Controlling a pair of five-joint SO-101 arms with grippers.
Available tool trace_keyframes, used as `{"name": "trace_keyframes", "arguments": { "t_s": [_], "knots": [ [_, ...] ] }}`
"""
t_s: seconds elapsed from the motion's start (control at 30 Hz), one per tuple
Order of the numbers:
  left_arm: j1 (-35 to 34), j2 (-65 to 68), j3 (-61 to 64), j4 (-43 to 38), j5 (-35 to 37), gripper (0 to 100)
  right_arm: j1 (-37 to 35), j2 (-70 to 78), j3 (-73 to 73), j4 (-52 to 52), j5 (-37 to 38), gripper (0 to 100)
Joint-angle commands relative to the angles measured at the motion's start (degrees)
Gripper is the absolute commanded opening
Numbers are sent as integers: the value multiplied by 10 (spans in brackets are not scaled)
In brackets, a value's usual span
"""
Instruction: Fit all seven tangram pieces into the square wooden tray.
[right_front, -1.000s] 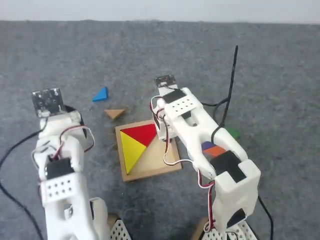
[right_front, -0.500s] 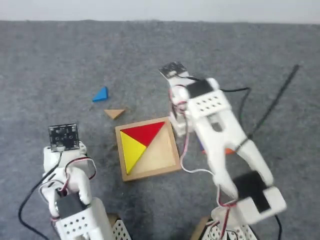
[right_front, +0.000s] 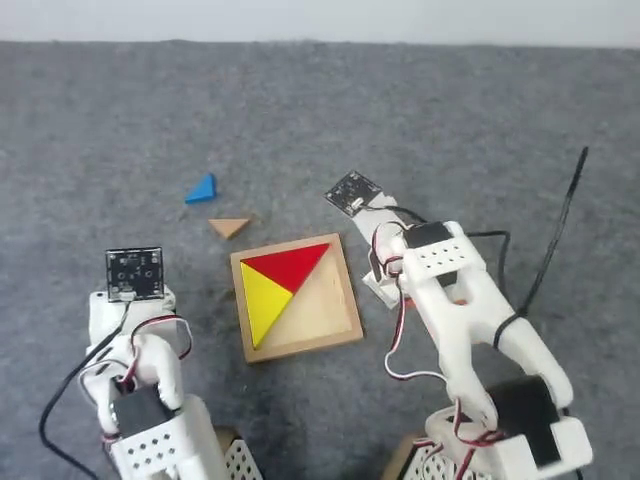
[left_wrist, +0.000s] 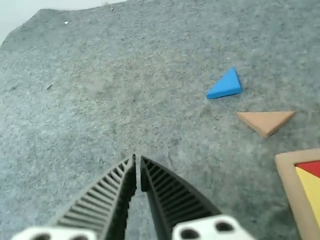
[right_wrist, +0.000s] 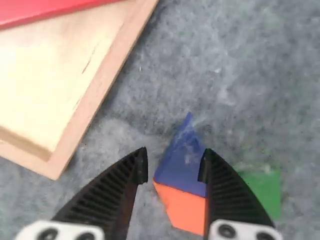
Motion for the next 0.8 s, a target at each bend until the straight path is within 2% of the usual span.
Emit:
{"name": "trace_keyframes", "arguments": {
  "t_s": [0.0, 0.3, 0.43, 0.6, 0.77],
  "knots": [
    [20, 4, -4, 3, -10, 15, 8, 29, -16, -23, 11, 180],
    [21, 4, 0, 3, -10, 15, 6, 73, -31, -21, 105, 176],
    [21, 4, 0, 3, -10, 15, -20, 72, -31, 6, 160, 169],
    [19, 4, 0, 3, -10, 15, -23, 73, -39, -12, 192, 13],
    [19, 4, 0, 3, -10, 15, 30, 77, -43, -44, 219, 25]
  ]
}}
